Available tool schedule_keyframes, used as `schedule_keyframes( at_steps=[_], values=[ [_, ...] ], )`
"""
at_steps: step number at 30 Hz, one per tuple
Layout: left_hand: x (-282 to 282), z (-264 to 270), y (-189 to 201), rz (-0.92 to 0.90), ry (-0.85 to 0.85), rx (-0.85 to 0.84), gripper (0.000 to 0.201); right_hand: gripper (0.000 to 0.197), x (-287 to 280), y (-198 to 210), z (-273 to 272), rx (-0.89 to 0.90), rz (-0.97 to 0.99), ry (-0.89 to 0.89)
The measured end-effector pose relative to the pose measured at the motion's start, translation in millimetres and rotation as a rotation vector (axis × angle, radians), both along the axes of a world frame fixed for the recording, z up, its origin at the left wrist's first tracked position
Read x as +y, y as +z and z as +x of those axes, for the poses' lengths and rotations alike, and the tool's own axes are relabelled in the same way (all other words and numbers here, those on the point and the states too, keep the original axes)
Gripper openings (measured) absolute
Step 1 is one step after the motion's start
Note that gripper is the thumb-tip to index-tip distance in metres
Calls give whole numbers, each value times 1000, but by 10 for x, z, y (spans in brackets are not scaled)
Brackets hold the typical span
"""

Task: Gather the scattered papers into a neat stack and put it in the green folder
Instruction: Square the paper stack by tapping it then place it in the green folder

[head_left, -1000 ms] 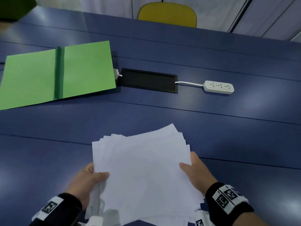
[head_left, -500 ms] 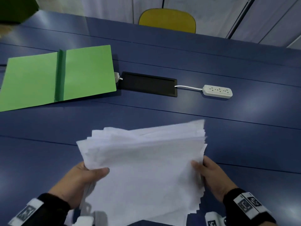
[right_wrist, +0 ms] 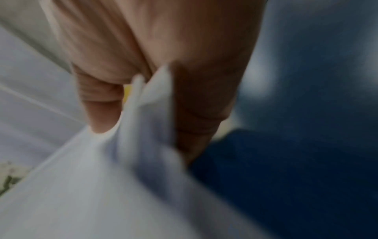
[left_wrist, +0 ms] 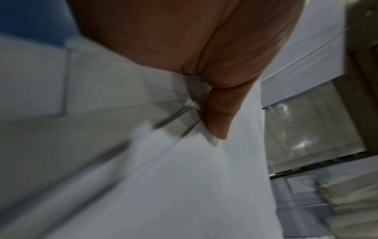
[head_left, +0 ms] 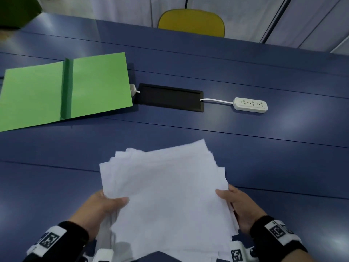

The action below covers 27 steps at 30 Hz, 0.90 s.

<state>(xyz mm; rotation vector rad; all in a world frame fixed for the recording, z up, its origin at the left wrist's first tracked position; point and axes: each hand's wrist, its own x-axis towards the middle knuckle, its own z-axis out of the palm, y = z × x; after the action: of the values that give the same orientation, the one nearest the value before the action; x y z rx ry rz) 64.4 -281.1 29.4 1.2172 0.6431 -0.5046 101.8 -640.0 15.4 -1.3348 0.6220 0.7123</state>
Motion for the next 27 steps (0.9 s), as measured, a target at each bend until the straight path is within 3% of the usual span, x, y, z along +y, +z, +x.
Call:
schedule_keyframes(
  at_steps=[2, 3, 8, 11, 13, 15, 16, 23, 25, 27],
  values=[
    [19, 59, 130, 11, 49, -113, 24, 44, -31, 193, 100, -71, 45, -28],
    [26, 104, 223, 26, 67, -178, 22, 45, -36, 316, 161, -132, 38, -13],
    [63, 392, 587, 207, 87, -461, 14, 23, 46, 947, 446, -539, -196, 79],
    [33, 531, 579, 315, 122, -544, 25, 27, 128, 1049, 502, -682, -315, 107],
    [19, 578, 505, 248, 155, -496, 31, 30, 163, 957, 501, -700, -354, 96],
    [-9, 581, 396, 193, 190, -489, 34, 17, 173, 815, 478, -664, -314, 43],
    [-23, 573, 354, 150, 198, -492, 39, 20, 183, 761, 461, -640, -297, 15],
    [40, 489, 250, 142, 82, -522, 48, 61, 111, 629, 434, -612, -272, -9],
    [50, 498, 241, 114, 67, -529, 27, 62, 68, 641, 442, -612, -284, 53],
    [74, 516, 206, 60, 82, -539, 10, 45, 91, 730, 442, -625, -297, 92]
  ],
)
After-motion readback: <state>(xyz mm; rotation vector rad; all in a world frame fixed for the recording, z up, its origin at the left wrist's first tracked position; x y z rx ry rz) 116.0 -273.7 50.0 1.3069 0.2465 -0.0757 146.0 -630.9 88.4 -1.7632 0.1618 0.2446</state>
